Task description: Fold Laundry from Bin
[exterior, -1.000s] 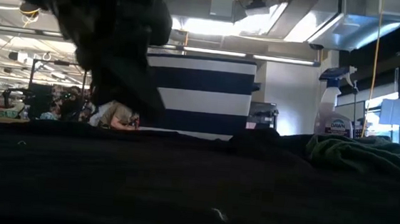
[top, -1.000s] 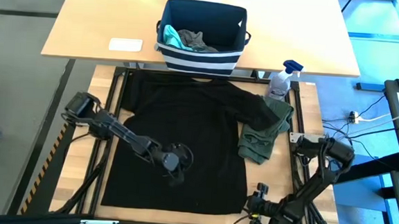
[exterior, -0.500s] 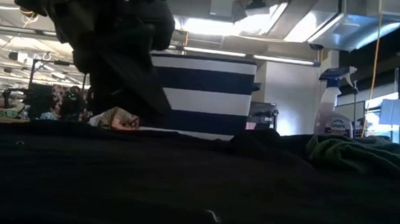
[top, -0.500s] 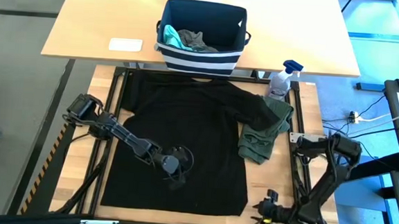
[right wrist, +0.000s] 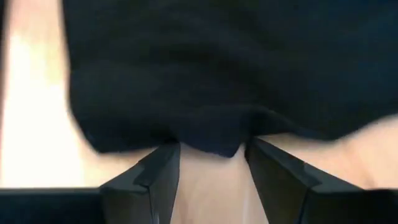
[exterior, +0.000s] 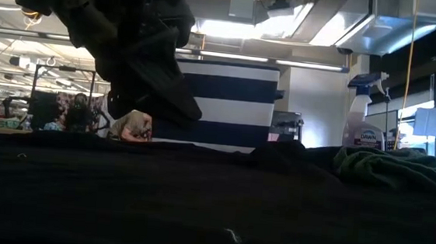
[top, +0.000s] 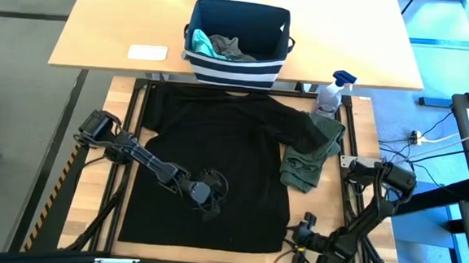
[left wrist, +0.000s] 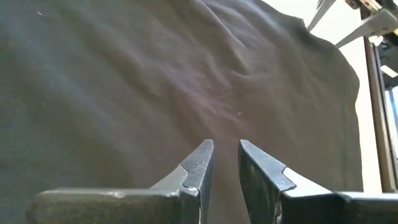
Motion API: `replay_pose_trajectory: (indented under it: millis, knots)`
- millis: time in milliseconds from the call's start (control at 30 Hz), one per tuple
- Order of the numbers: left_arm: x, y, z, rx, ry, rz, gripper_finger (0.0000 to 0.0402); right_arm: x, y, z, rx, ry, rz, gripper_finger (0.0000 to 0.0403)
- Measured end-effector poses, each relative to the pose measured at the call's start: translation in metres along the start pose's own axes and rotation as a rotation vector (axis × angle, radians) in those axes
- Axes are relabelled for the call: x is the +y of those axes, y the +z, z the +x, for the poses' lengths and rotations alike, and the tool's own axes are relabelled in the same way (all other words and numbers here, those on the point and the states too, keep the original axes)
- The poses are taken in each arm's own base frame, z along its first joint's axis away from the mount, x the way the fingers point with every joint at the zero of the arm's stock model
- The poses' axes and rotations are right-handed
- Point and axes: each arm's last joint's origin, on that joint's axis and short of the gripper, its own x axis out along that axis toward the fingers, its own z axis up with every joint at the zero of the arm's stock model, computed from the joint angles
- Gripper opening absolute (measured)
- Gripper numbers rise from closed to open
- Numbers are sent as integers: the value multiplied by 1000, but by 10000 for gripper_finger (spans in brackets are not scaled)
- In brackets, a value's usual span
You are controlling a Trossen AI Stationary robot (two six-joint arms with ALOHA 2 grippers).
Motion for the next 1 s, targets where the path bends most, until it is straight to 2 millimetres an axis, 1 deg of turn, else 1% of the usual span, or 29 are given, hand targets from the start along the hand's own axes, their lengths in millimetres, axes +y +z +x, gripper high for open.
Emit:
replay_pose_trajectory:
  millis: [100, 167, 267, 333, 400, 500, 533, 567, 600, 667, 700, 767, 833, 900, 967, 1000]
  knots:
    - [0, 0, 0, -6, 1, -1, 70, 0, 16, 1, -33, -12, -12, 192]
    - [0, 0, 0, -6, 1, -1, 70, -1, 32, -1, -67, -9, -9, 192]
    - [0, 0, 0, -7, 2, -1, 70, -7, 51, 0, -124, -45, -105, 192]
    - [0, 0, 0, -7, 2, -1, 70, -12, 60, 6, -167, -103, -204, 192]
    - [0, 0, 0, -7, 2, -1, 70, -21, 67, 16, -193, -168, -262, 192]
    - [0, 0, 0, -7, 2, -1, 70, -41, 71, 35, -132, -238, -268, 192]
    - [0, 0, 0, -7, 2, -1, 70, -46, 73, 40, -92, -241, -261, 192]
    - [0, 0, 0, -7, 2, -1, 70, -49, 77, 40, -56, -232, -246, 192]
    - [0, 0, 0, -6, 1, 0, 70, -51, 83, 36, -28, -209, -231, 192]
    - [-1, -1, 0, -5, -1, 2, 70, -46, 97, 16, 5, -87, -203, 192]
    - [-2, -1, -1, -5, -2, 3, 70, -43, 99, 3, 16, -11, -197, 192]
    - [-2, -2, -1, -4, -3, 4, 70, -37, 97, -20, 52, 121, -174, 192]
    - [-2, -2, -1, -6, -1, 6, 70, -30, 89, -39, 79, 211, -124, 192]
    - [-2, -2, -1, -15, 8, 6, 70, -23, 74, -54, 104, 255, -101, 192]
    - [-2, -2, -1, -19, 10, 5, 70, -18, 54, -61, 114, 270, -104, 192]
    - [-2, -1, -1, -19, 11, 5, 70, -18, 41, -61, 124, 254, -118, 192]
